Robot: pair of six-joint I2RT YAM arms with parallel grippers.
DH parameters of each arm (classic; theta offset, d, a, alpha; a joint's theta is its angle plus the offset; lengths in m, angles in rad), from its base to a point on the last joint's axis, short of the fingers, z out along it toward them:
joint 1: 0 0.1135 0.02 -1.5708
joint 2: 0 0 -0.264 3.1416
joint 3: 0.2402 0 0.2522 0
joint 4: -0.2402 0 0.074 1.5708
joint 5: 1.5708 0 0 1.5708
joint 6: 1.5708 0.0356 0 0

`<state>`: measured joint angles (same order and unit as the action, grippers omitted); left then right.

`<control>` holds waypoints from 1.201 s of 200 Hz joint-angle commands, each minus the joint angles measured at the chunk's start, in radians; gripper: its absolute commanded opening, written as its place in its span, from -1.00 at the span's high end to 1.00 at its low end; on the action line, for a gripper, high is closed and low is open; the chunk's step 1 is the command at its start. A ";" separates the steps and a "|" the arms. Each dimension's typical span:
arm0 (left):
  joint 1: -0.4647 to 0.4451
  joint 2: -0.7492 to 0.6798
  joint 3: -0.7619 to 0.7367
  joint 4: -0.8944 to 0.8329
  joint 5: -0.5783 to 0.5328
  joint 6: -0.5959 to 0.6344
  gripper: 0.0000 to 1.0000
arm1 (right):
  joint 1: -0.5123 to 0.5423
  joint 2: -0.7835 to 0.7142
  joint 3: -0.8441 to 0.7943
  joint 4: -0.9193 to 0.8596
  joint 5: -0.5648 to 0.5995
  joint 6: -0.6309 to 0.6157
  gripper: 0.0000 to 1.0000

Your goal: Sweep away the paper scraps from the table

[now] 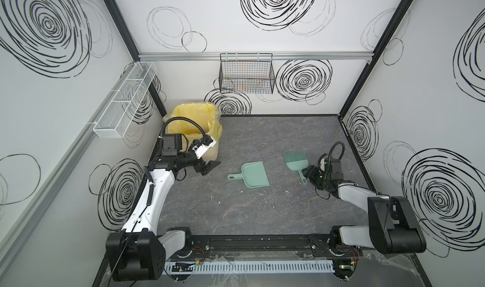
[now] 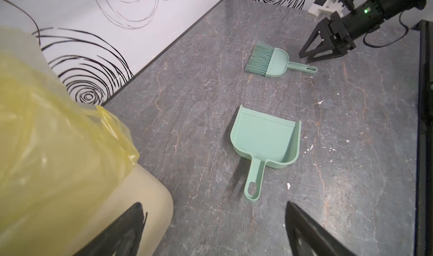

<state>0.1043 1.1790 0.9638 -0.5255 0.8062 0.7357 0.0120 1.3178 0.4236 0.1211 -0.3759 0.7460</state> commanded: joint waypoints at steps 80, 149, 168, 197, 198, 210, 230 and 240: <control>0.068 -0.031 -0.624 1.208 -0.219 -0.597 -0.92 | 0.037 -0.506 -0.027 -0.036 0.579 -0.322 -0.96; -0.047 0.122 -0.790 1.721 -0.578 -0.740 -0.92 | 0.036 -0.454 -0.368 0.749 0.713 -0.587 -1.00; -0.077 0.167 -0.779 1.764 -0.643 -0.749 -0.92 | 0.029 -0.337 -0.326 0.755 0.757 -0.580 -1.00; -0.157 0.299 -0.800 1.928 -0.714 -0.686 -0.92 | 0.023 -0.148 -0.386 1.085 0.731 -0.586 -1.00; -0.156 0.302 -0.800 1.930 -0.718 -0.689 -0.92 | 0.023 -0.144 -0.384 1.086 0.729 -0.590 -1.00; -0.138 0.321 -0.797 1.945 -0.716 -0.714 -0.92 | 0.030 -0.128 -0.346 1.036 0.718 -0.611 -1.00; -0.126 0.321 -0.804 1.955 -0.688 -0.720 -0.92 | 0.014 -0.028 -0.392 1.217 0.702 -0.627 -1.00; -0.121 0.324 -0.802 1.954 -0.680 -0.723 -0.92 | 0.001 0.032 -0.401 1.308 0.671 -0.640 -1.00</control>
<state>-0.0299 1.4986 0.1661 1.2713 0.1383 0.0368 0.0345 1.2518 0.0525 1.1343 0.3260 0.1555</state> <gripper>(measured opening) 0.959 0.999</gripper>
